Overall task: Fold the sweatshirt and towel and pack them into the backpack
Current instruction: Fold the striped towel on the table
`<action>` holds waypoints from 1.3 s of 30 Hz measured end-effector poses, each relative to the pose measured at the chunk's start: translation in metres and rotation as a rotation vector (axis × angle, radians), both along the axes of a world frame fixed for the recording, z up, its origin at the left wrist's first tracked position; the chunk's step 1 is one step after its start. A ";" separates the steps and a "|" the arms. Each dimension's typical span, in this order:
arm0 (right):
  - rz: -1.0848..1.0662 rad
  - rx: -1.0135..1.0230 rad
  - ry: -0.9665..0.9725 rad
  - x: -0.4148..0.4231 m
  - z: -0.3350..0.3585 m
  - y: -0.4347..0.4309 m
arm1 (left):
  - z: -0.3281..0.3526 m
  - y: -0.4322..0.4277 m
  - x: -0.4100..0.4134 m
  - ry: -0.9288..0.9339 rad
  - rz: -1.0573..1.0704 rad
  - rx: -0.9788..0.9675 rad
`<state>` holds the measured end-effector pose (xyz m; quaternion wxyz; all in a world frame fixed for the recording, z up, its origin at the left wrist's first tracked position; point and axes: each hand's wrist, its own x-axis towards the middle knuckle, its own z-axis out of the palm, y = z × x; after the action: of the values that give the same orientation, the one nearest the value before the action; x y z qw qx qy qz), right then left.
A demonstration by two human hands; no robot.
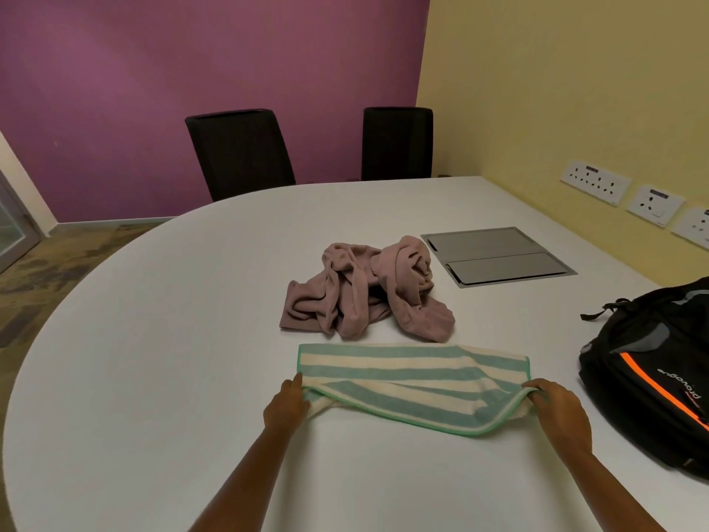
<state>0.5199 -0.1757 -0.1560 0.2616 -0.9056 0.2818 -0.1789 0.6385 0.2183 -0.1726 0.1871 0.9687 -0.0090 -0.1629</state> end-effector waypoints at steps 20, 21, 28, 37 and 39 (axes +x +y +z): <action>0.122 0.068 -0.210 0.039 0.074 -0.041 | 0.083 0.041 0.036 -0.453 0.433 -0.408; 0.130 0.093 -0.232 0.042 0.076 -0.041 | 0.088 0.044 0.033 -0.462 0.424 -0.513; 0.313 0.446 -0.147 0.035 0.061 -0.051 | 0.085 0.059 -0.012 -0.360 0.501 -0.802; 0.382 0.478 0.074 -0.007 0.021 -0.070 | 0.035 0.064 -0.069 -0.270 0.452 -0.429; 0.370 0.507 0.121 -0.014 0.017 -0.073 | 0.030 0.064 -0.075 -0.210 0.429 -0.350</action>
<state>0.5062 -0.2490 -0.1391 0.4900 -0.8563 0.1630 0.0019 0.5632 0.2825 -0.1430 0.3796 0.9130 0.1487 -0.0143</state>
